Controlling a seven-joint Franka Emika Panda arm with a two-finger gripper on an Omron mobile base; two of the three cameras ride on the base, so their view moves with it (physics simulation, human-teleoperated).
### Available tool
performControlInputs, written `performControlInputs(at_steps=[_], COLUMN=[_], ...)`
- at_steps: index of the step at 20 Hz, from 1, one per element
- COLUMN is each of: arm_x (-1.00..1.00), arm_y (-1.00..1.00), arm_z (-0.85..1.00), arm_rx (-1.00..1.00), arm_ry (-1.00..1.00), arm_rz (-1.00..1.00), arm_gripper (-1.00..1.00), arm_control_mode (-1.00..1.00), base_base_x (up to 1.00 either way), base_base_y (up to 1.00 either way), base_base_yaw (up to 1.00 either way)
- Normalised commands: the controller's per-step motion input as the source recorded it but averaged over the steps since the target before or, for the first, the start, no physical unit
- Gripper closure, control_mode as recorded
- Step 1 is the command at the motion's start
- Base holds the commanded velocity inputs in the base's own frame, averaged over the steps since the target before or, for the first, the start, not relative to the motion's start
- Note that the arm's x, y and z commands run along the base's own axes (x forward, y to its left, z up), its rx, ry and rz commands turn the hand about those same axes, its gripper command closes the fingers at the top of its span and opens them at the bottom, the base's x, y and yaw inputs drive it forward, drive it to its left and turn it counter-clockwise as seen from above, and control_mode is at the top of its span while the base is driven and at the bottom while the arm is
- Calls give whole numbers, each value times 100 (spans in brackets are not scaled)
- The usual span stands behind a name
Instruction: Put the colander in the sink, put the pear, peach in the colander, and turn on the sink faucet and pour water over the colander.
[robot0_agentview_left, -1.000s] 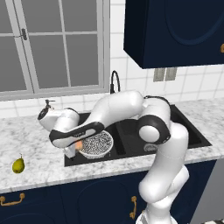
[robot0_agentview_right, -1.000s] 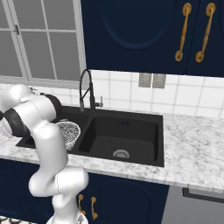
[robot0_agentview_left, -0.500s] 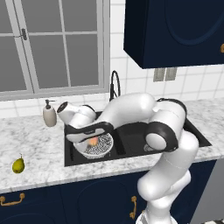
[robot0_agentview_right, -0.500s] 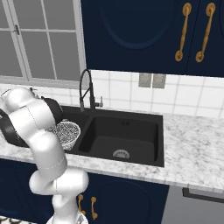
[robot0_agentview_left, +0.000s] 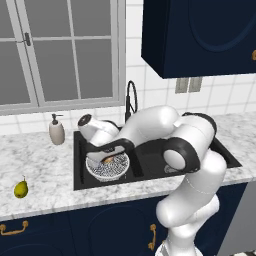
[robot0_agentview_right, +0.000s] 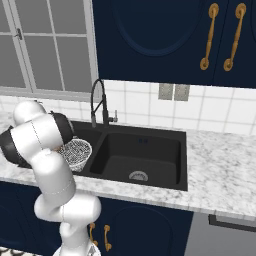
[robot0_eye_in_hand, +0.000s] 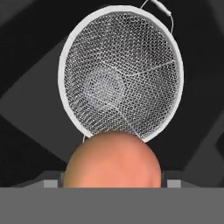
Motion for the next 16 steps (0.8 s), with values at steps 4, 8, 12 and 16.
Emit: performControlInputs(at_steps=[4, 8, 12, 16], arm_x=[11, 27, 28, 26], arm_y=[-1, 0, -2, -1], arm_z=[-43, -27, -30, -38], arm_rx=[14, 16, 10, 10], arm_ry=[-17, -10, -2, 0], arm_rz=[-21, -24, -30, -31], arm_gripper=[100, 100, 100, 100], arm_control_mode=[-100, -100, -100, -100], base_base_x=[0, 0, 0, 0], base_base_y=[0, 0, 0, 0], base_base_yaw=[0, 0, 0, 0])
